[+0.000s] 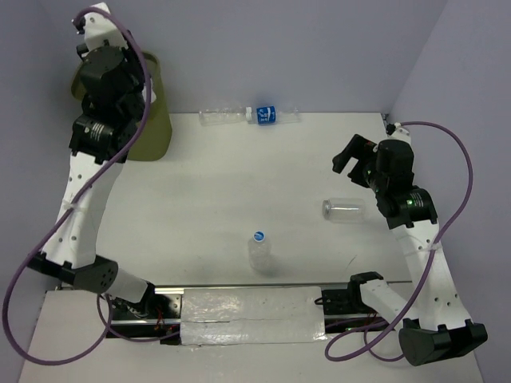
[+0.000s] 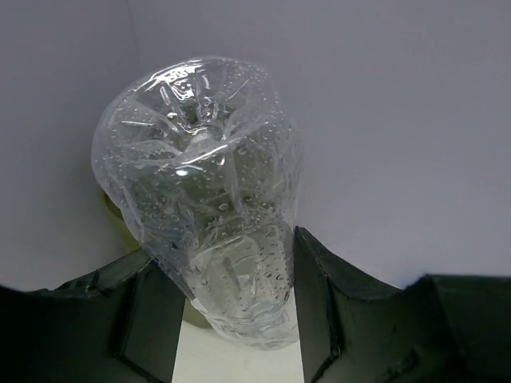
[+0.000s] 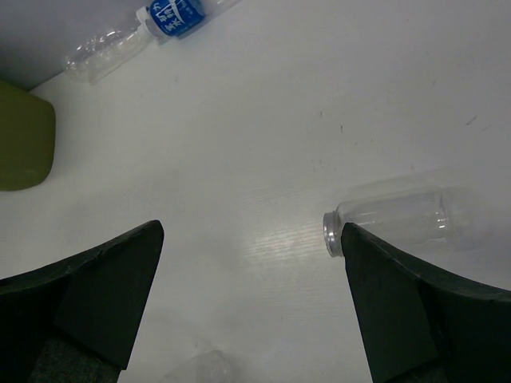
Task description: Put the plastic bottles in the bin
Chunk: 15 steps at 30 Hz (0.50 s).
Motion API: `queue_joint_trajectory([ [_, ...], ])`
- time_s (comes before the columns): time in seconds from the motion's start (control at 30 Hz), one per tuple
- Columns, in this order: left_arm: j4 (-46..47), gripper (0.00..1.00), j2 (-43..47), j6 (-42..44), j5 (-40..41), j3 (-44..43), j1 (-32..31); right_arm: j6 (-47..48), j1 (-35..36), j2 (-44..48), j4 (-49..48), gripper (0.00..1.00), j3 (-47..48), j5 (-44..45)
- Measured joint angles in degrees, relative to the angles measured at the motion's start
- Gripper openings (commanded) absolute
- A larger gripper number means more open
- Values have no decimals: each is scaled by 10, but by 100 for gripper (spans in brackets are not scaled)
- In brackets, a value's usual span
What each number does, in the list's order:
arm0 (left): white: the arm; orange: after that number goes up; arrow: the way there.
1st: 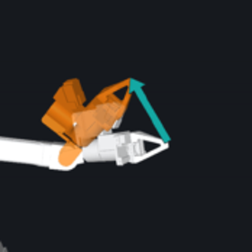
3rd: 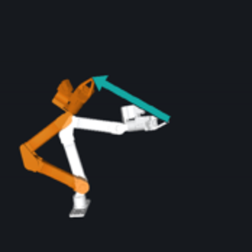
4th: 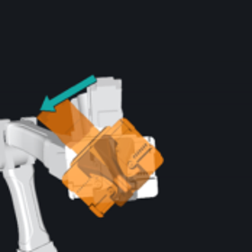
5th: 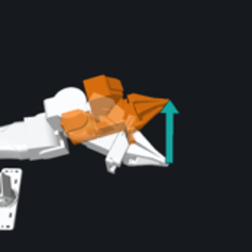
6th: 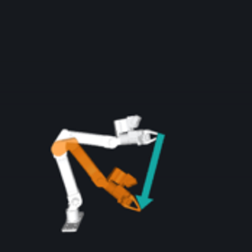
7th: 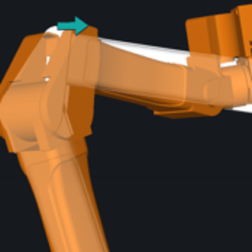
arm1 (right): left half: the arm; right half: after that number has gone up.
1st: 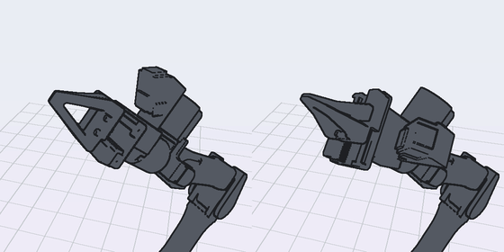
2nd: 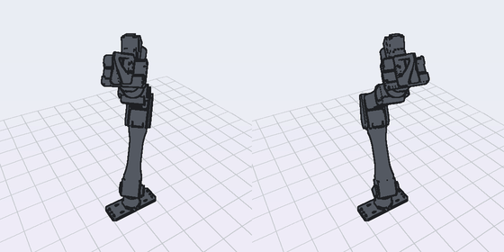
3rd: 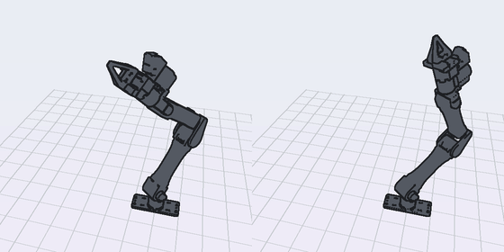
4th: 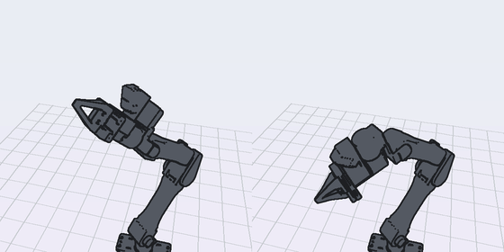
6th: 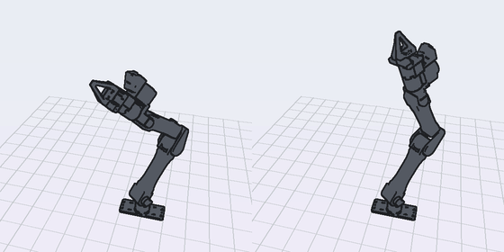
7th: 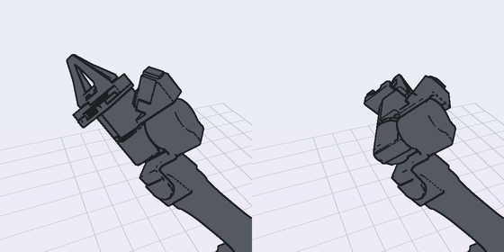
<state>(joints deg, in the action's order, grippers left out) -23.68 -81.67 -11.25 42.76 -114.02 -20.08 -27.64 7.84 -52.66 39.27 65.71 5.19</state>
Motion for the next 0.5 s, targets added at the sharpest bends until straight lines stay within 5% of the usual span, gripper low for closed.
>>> queue_joint_trajectory([
  [0.23, 7, 43, -151, 78, -12, -179, 89, -9, 0, 0, 0, 100, 0, -12],
  [0.5, -19, 44, -219, 1, -103, -207, 214, -14, 0, 3, 2, 100, 0, -15],
])
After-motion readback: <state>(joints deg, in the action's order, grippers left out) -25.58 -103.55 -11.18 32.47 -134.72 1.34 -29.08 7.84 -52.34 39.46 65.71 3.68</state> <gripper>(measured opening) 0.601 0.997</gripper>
